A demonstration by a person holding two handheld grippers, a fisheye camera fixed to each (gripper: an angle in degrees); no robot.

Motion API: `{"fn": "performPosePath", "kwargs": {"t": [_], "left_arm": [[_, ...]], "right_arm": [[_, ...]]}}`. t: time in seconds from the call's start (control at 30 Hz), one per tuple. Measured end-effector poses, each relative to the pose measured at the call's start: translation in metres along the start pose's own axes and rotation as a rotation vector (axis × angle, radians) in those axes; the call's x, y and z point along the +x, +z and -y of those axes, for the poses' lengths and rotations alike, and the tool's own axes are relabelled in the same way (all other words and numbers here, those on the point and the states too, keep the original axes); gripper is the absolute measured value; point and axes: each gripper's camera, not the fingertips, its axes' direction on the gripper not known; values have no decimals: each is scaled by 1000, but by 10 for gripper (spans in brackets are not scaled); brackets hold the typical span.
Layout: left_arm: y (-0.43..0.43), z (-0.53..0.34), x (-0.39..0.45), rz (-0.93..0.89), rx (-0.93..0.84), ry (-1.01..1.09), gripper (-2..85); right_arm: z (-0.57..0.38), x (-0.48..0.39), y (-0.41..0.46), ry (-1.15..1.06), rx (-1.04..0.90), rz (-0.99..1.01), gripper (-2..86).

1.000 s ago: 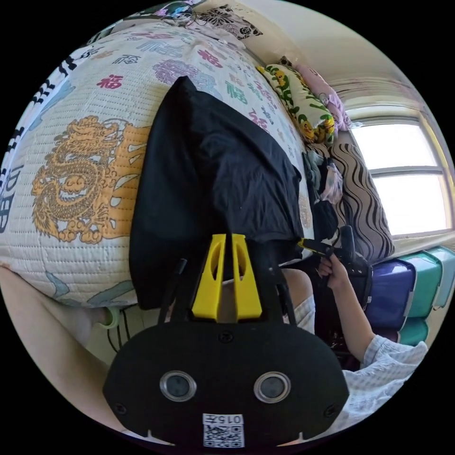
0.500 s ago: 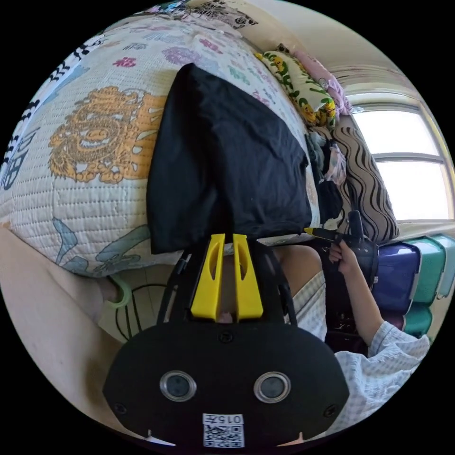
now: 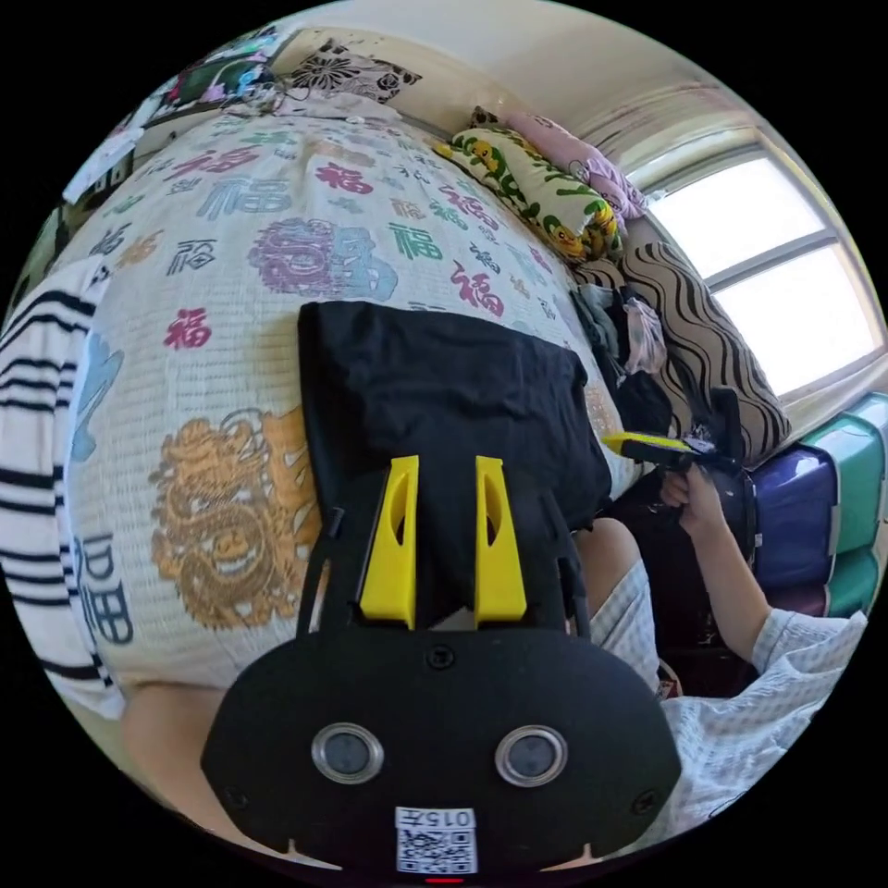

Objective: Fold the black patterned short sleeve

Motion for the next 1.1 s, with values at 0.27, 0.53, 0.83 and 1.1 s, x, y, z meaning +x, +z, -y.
{"fn": "performPosePath", "kwargs": {"t": [0.27, 0.53, 0.83, 1.1], "left_arm": [[21, -20, -24, 50, -96, -30, 76], [-39, -143, -42, -47, 175, -368, 120], [-7, -175, -34, 105, 150, -415, 142], [-5, -186, -38, -4, 161, -396, 30]], "right_arm": [[30, -15, 91, 11, -234, 2, 2], [104, -62, 89, -34, -227, -98, 48], [252, -198, 150, -267, -267, -84, 70], [319, -252, 238, -302, -488, -317, 103]]}}
